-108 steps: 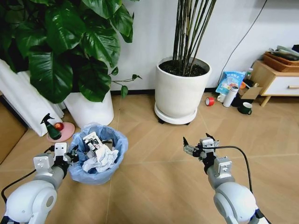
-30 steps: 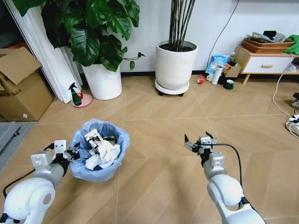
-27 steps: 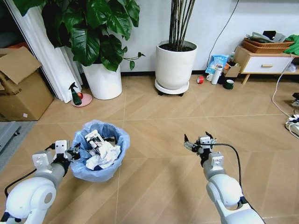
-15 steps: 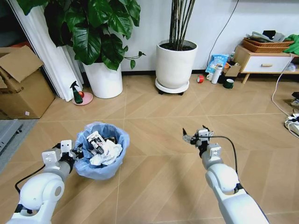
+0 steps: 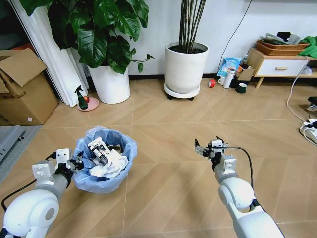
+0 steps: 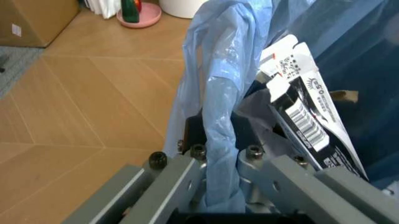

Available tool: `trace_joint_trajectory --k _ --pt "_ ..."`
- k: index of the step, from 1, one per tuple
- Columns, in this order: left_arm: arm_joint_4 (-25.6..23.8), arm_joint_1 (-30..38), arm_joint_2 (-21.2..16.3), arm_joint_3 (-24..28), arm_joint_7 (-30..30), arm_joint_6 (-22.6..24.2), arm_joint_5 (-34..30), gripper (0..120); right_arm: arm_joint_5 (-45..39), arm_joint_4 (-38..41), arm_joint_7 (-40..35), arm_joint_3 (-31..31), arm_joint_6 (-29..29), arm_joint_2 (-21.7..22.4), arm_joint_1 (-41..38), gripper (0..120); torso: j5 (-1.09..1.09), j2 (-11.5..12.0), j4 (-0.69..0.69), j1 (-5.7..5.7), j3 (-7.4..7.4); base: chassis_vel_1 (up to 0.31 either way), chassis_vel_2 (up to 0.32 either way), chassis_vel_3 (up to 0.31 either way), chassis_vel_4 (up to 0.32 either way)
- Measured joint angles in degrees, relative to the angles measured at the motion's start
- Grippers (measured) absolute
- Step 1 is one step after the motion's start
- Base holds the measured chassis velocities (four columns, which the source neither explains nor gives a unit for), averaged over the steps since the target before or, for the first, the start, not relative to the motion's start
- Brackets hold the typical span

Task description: Pick up the trash bin and place the garbage on the floor into it.

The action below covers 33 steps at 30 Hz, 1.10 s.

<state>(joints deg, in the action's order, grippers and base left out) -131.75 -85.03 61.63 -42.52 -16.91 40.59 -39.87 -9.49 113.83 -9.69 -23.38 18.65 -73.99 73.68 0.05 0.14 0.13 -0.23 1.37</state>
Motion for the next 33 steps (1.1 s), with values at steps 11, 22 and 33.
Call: trace_joint_trajectory --k 11,22,33 --pt "-1.92 -1.89 -1.13 -0.35 -0.48 0.08 -0.31 0 0.15 3.04 -0.28 -0.24 0.4 0.46 1.17 100 -0.01 0.0 0.0 0.0 0.0 0.07 -0.074 -0.074 0.063" --pt "-3.3 -3.67 -0.65 -0.45 -1.59 0.19 -0.66 0 0.06 3.01 0.03 -0.49 -0.29 1.05 1.81 100 0.0 0.0 0.0 0.0 0.01 0.082 -0.089 -0.078 0.083" --pt "-5.97 -7.56 0.1 -1.2 -1.61 0.05 1.16 0 0.37 4.82 0.9 -0.34 -1.28 1.43 3.73 100 0.0 0.0 0.01 0.0 0.0 0.096 -0.1 -0.104 0.1"
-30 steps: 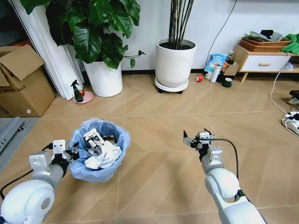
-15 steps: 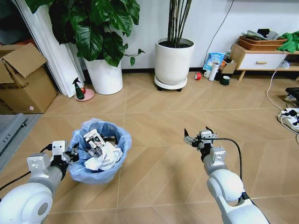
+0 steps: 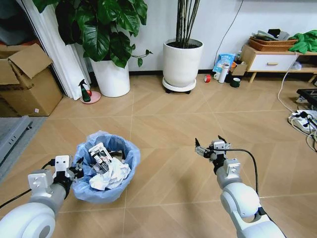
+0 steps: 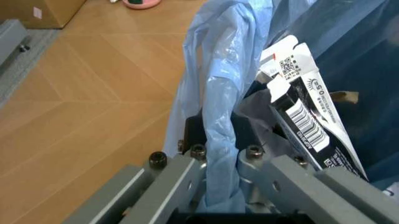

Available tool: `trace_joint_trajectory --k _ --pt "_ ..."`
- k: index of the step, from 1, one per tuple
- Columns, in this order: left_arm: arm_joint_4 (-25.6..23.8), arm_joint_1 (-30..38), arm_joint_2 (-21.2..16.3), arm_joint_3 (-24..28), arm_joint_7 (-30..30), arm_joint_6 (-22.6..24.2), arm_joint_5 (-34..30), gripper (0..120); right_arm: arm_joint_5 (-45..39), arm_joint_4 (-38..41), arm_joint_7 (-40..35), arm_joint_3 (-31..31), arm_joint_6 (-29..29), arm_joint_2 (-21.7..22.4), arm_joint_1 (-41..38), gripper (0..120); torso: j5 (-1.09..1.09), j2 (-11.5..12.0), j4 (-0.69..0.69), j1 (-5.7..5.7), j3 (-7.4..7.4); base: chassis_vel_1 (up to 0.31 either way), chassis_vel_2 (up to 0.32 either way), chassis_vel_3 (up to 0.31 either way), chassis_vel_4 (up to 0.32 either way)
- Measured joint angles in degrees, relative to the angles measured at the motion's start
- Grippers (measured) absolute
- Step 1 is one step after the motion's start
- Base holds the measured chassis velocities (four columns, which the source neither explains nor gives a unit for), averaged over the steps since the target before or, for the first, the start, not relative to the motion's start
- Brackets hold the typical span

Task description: Pick up the trash bin and place the garbage on the floor into it.

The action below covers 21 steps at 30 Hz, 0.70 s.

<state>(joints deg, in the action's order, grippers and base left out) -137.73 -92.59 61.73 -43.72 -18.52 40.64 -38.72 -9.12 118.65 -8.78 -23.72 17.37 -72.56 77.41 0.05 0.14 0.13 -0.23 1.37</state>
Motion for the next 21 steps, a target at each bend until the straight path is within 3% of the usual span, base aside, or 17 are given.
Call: trace_joint_trajectory --k 7,21 --pt "0.15 -1.45 2.06 0.29 0.48 -1.04 3.95 0 1.71 -3.05 1.8 -0.91 -4.24 -0.21 -0.44 100 -0.01 0.0 -0.01 0.0 0.01 0.073 -0.071 -0.069 0.076" --pt "-3.81 -5.07 5.7 2.52 2.94 -2.71 10.98 0 2.29 -2.11 2.72 -4.02 -6.87 -0.99 1.94 100 -0.01 0.0 0.01 0.0 0.0 0.066 -0.062 -0.061 0.065"
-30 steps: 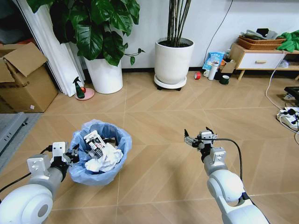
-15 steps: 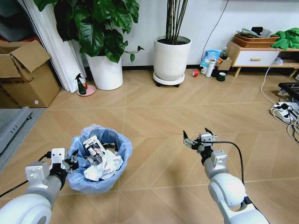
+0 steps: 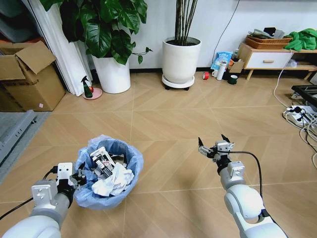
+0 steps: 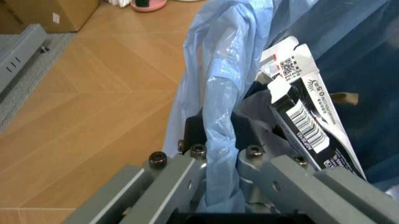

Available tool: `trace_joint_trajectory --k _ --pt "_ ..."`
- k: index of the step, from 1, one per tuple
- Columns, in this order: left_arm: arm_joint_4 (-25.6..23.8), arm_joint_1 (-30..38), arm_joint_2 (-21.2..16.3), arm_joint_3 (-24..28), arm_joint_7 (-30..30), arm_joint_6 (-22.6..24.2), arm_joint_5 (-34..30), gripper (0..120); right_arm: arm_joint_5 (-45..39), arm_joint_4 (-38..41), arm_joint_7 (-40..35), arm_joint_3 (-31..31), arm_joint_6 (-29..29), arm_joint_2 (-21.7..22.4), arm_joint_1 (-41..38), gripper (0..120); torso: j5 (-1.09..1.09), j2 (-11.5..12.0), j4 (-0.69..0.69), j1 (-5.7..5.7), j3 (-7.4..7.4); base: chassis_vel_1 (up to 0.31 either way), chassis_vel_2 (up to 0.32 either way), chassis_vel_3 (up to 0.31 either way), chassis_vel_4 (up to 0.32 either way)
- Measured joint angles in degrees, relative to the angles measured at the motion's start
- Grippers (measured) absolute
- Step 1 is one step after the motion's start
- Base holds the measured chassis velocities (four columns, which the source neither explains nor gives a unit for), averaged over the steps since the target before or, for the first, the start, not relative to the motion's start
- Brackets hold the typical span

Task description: Pick up the trash bin and place the garbage on the floor into it.

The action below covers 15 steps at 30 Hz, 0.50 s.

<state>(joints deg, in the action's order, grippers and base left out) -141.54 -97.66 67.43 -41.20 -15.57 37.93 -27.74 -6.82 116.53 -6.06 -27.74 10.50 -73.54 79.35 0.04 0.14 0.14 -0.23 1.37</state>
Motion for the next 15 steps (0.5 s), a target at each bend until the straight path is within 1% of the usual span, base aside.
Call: trace_joint_trajectory --k 2,5,9,11,13,15 --pt "-0.76 -1.05 0.57 0.36 0.61 -0.32 1.13 0 -0.03 0.2 0.0 -0.3 -0.21 -0.11 0.65 100 0.02 0.0 -0.01 0.0 0.0 0.063 -0.038 -0.056 0.041" --pt "-1.77 -3.82 1.96 1.41 2.7 -1.25 4.74 0 0.93 0.21 0.0 -1.35 -1.53 -0.9 2.73 100 0.0 0.0 -0.02 0.0 0.0 0.061 -0.033 -0.036 0.032" --pt "-1.84 -5.03 1.77 1.62 2.84 -1.27 5.07 0 1.19 0.85 -0.13 -1.92 -2.02 -0.77 4.46 100 0.01 0.0 -0.02 0.0 -0.01 0.072 -0.058 -0.066 0.066" --pt "-1.84 -6.04 1.28 1.12 2.84 -1.27 5.06 0 1.37 1.38 -0.14 -2.41 -2.1 -0.67 5.2 100 0.03 0.0 0.0 0.0 -0.01 0.048 -0.077 -0.063 0.062" --pt "-1.84 -7.06 0.9 0.35 2.86 -1.27 5.06 0 1.53 2.13 -0.25 -2.64 -2.15 -0.61 5.74 100 0.0 0.0 -0.01 0.0 -0.01 0.052 -0.072 -0.061 0.059" --pt "-1.84 -7.14 0.83 0.02 2.9 -1.27 4.82 0 1.63 2.37 -0.35 -2.61 -2.09 -0.72 5.79 100 0.03 0.0 -0.01 0.0 0.0 0.052 -0.068 -0.059 0.06"
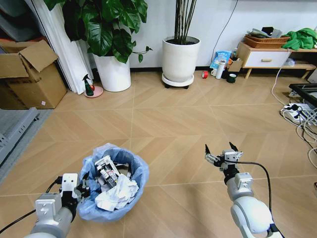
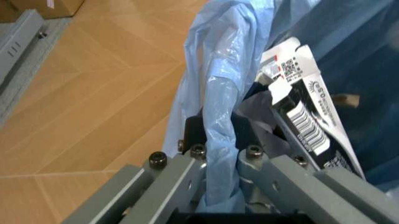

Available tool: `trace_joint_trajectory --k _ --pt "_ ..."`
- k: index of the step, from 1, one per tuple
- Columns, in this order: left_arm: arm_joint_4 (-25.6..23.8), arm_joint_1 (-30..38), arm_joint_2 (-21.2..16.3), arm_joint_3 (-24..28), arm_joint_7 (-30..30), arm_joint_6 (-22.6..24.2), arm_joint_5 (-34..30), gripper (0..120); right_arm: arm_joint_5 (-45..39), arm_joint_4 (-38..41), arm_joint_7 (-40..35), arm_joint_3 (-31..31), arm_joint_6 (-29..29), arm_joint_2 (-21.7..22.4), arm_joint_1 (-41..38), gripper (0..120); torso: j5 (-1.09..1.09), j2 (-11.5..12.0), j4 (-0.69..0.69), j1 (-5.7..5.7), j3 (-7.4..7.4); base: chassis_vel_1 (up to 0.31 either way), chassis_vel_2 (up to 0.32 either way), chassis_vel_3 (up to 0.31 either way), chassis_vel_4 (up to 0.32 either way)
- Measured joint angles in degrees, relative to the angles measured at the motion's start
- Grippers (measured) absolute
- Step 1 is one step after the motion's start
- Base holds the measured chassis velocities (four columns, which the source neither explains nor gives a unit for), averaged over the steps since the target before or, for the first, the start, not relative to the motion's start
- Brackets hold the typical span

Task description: Pick up the trash bin and place the garbage on the floor into it.

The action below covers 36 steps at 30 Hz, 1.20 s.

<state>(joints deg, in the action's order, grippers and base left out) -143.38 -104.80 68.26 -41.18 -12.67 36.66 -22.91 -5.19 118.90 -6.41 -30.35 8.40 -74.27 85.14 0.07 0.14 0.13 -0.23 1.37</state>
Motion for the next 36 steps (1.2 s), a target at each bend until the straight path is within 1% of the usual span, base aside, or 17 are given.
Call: trace_joint_trajectory --k 2,5,11,16,17,19,21,26,30,35,36 --pt "0.0 0.31 -0.79 -0.38 -0.06 -0.01 -0.48 0 0.53 0.7 -0.23 0.52 0.46 -0.43 -0.22 100 -0.04 0.0 0.0 0.0 0.0 0.057 -0.069 -0.045 0.068" --pt "0.0 0.73 -1.38 -0.34 -0.18 0.01 -0.95 0 0.84 1.26 -0.58 0.88 1.1 -0.7 -0.62 100 0.0 0.0 0.0 0.0 0.0 0.066 -0.065 -0.044 0.06" --pt "0.02 2.01 -2.66 -0.45 -0.66 0.19 -2.66 0 1.95 1.92 -1.45 2.25 2.77 -1.16 -1.72 100 -0.02 0.0 0.0 0.0 0.01 0.051 -0.04 -0.05 0.036" --pt "0.03 3.47 -3.49 -0.45 -1.41 0.56 -4.41 0 2.37 0.92 -1.77 3.04 3.66 -1.79 -2.73 100 -0.01 0.0 0.0 0.0 0.01 0.05 -0.053 -0.046 0.028" --pt "0.04 3.88 -3.98 -0.45 -1.79 0.72 -5.18 0 2.35 0.52 -1.82 3.26 4.05 -1.84 -3.0 100 -0.04 0.0 0.0 0.0 0.01 0.054 -0.052 -0.06 0.068" --pt "0.05 4.98 -4.87 -0.33 -1.95 0.91 -6.06 0 2.36 -0.48 -2.25 3.7 4.22 -1.79 -3.62 100 -0.02 0.0 -0.01 0.0 0.01 0.053 -0.069 -0.066 0.088" --pt "0.15 7.04 -4.88 0.11 -1.95 0.75 -6.22 0 2.6 -1.35 -2.18 3.67 4.21 -2.52 -4.05 100 -0.02 0.0 0.0 0.0 0.01 0.065 -0.07 -0.05 0.078" --pt "0.99 8.62 -4.53 0.57 -1.82 0.44 -6.25 0 3.32 -2.56 -1.95 3.58 3.9 -3.49 -4.37 100 -0.01 0.0 0.0 0.0 0.01 0.072 -0.064 -0.075 0.056" --pt "1.23 10.8 -5.61 0.97 -2.38 0.7 -7.68 0 4.17 -3.38 -1.68 3.72 3.37 -4.25 -4.61 100 -0.02 0.0 0.0 -0.01 0.01 0.091 -0.073 -0.085 0.081" --pt "1.6 10.75 -5.89 0.57 -2.58 0.87 -8.28 0 4.31 -4.13 -1.57 4.15 3.37 -4.39 -5.44 100 0.0 0.0 0.0 -0.01 0.01 0.105 -0.109 -0.11 0.121" --pt "1.6 10.52 -5.77 0.36 -2.45 0.86 -8.27 0 4.44 -4.58 -1.56 4.43 3.38 -4.42 -5.79 100 -0.02 0.0 -0.01 0.0 0.01 0.085 -0.118 -0.115 0.131"
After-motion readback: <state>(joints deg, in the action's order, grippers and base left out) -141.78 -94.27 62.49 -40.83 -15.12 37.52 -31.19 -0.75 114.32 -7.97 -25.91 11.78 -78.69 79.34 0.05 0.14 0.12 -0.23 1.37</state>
